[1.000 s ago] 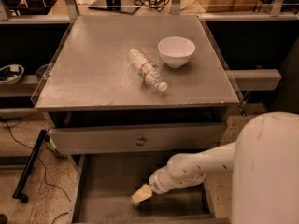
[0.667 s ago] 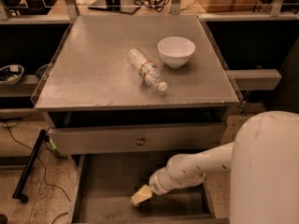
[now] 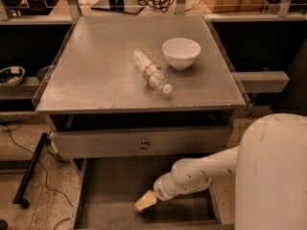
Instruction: Place redbull can into middle drawer
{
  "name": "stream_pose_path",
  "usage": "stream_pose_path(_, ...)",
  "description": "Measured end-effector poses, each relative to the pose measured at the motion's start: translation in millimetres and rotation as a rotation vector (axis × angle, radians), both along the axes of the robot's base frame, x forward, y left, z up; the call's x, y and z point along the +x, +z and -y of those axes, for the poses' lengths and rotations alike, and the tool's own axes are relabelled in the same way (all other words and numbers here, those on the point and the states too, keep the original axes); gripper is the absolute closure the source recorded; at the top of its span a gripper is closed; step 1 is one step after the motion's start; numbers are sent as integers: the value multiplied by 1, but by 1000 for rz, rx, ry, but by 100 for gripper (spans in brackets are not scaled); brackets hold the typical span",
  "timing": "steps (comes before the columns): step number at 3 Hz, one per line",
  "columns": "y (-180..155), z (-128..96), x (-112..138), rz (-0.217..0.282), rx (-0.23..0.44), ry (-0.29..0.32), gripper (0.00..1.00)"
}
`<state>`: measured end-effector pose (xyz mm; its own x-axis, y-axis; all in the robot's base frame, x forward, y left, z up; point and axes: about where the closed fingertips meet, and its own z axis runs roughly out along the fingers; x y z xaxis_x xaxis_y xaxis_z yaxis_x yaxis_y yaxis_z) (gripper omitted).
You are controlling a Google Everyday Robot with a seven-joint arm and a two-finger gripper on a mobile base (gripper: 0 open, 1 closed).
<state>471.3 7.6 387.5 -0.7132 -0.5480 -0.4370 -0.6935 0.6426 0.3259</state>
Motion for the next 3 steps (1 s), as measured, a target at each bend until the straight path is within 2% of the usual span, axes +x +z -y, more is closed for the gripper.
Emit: stream_pose_path(3,0,0,0,0,0,0,14)
